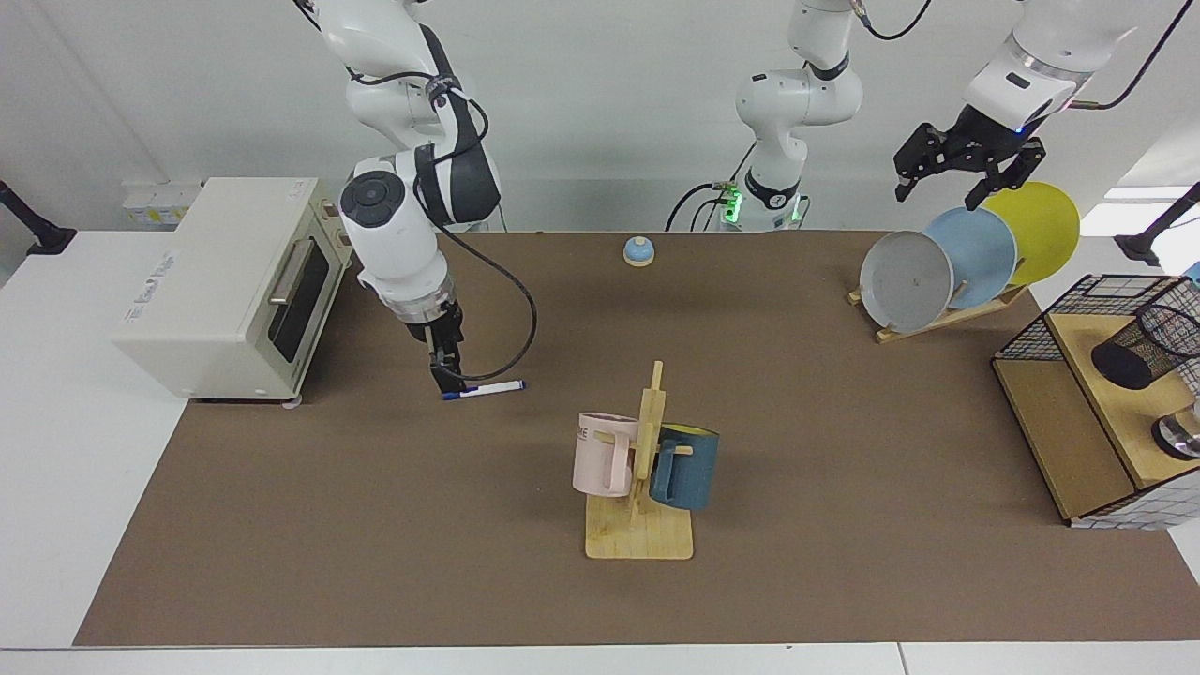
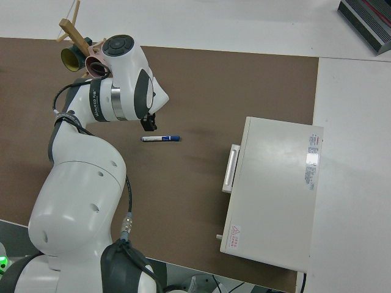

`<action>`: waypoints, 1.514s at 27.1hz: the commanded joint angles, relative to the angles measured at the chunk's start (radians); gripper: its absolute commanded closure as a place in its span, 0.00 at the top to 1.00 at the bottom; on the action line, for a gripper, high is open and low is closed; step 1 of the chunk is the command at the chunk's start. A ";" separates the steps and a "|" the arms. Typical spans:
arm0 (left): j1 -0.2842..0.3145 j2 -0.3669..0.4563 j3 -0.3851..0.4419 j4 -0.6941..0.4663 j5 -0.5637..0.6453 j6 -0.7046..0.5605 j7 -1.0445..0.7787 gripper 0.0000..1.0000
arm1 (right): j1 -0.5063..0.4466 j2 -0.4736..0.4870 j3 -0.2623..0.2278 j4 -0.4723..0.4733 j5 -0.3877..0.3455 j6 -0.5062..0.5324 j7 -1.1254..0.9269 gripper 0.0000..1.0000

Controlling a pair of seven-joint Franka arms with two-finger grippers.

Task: Put markers into pen holder
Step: 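Move the right gripper toward the white marker on the table, then lower the right gripper and close it on the white marker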

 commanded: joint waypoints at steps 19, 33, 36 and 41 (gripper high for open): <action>0.001 -0.043 0.001 -0.053 -0.006 0.000 -0.009 1.00 | 0.011 0.038 0.007 -0.220 0.025 0.295 0.011 0.97; -0.002 -0.045 0.001 -0.056 -0.007 0.000 -0.009 1.00 | 0.011 0.056 0.005 -0.226 0.025 0.318 0.011 0.73; -0.002 -0.045 0.001 -0.054 -0.007 0.000 -0.009 1.00 | 0.011 0.061 0.005 -0.226 0.025 0.327 0.011 0.73; -0.002 -0.045 0.001 -0.056 -0.007 -0.001 -0.009 1.00 | 0.011 0.067 0.005 -0.227 0.025 0.334 0.011 0.72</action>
